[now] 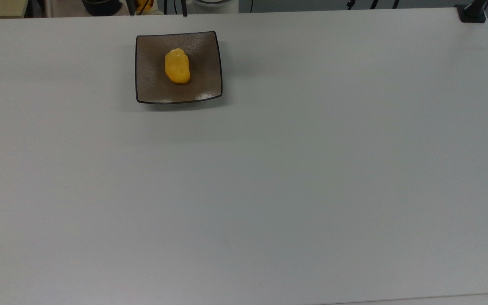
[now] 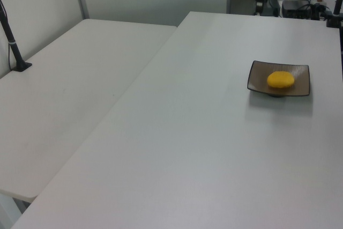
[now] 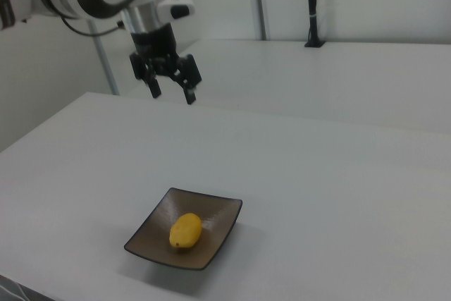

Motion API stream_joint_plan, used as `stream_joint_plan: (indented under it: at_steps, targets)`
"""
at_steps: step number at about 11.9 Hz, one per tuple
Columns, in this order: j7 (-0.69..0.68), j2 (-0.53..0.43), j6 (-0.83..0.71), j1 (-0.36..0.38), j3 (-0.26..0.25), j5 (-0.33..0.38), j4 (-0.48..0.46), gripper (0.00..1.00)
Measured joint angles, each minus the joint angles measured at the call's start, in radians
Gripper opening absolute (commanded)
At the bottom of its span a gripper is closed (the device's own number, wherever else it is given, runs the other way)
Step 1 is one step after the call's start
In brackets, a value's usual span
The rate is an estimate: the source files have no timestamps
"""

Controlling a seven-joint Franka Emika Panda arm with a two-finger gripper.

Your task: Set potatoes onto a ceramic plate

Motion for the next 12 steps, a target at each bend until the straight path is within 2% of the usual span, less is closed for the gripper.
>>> stream_joint_plan:
  at_steps: [2, 4, 6, 9, 12]
  targets:
    - [0.087, -0.001, -0.050, 0.024, 0.001, 0.043, 0.061, 1.00]
    - [0.175, 0.001, -0.050, 0.059, 0.029, 0.055, 0.064, 1.00]
    - [0.191, 0.003, -0.050, 0.078, 0.048, 0.083, 0.064, 1.00]
    - [0.030, 0.012, -0.021, 0.081, 0.036, 0.084, 0.052, 1.00]
    - [-0.012, 0.016, -0.009, 0.080, -0.002, 0.084, 0.048, 1.00]
